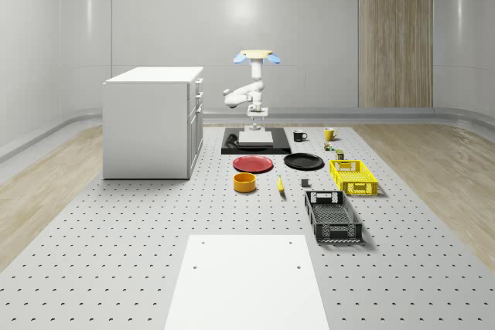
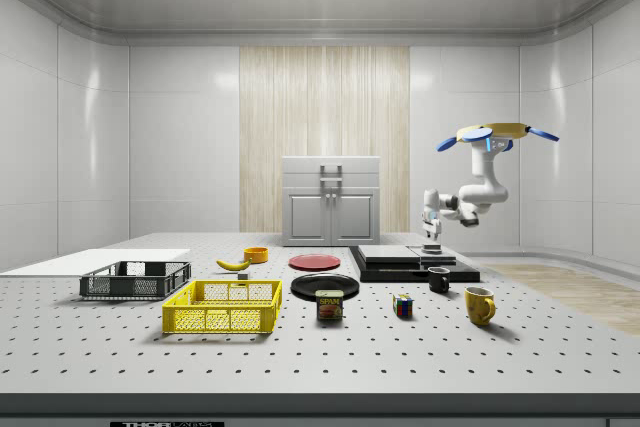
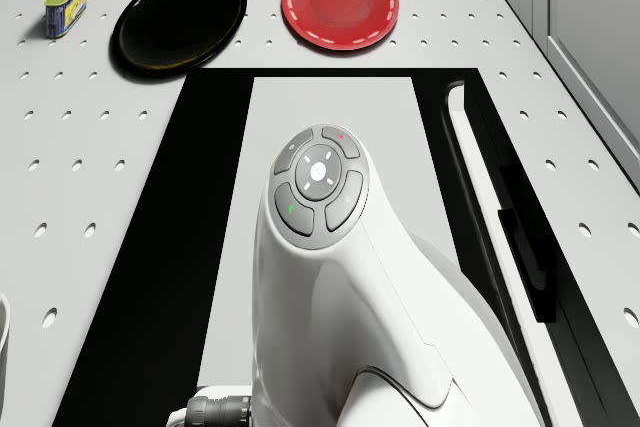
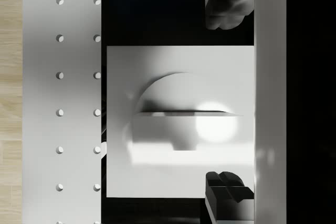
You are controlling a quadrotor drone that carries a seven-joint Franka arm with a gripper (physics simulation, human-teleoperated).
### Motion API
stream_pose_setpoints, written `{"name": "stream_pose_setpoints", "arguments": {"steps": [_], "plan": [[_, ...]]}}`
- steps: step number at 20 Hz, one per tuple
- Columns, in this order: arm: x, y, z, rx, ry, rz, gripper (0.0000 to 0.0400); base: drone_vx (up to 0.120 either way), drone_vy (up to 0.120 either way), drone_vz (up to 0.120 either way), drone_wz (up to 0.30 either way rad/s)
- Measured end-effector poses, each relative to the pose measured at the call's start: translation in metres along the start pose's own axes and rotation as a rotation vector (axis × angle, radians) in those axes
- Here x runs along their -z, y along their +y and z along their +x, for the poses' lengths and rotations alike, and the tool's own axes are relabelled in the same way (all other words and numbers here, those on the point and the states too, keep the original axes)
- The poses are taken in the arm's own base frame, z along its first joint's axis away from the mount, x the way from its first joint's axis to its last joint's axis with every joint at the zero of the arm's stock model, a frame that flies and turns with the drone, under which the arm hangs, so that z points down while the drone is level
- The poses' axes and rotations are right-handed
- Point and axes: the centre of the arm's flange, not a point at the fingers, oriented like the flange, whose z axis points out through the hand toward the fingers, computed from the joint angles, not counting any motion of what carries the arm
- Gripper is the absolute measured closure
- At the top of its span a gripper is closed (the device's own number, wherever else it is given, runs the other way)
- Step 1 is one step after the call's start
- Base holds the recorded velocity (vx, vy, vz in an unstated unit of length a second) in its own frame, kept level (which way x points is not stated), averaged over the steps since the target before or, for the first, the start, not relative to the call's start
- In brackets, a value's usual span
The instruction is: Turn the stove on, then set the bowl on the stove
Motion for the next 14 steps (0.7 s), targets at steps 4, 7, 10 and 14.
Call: {"name": "stream_pose_setpoints", "arguments": {"steps": [4,7,10,14], "plan": [[-0.005,0.000,0.000,0.000,0.000,0.000,0.0000,0.000,0.000,0.000,0.000],[-0.009,0.002,0.002,0.000,0.000,0.000,0.0000,0.000,0.000,0.000,0.000],[-0.015,0.004,0.004,0.000,0.000,0.000,0.0000,0.000,0.000,0.000,0.000],[-0.020,0.003,0.007,0.000,0.000,0.000,0.0000,0.000,0.000,0.000,0.000]]}}
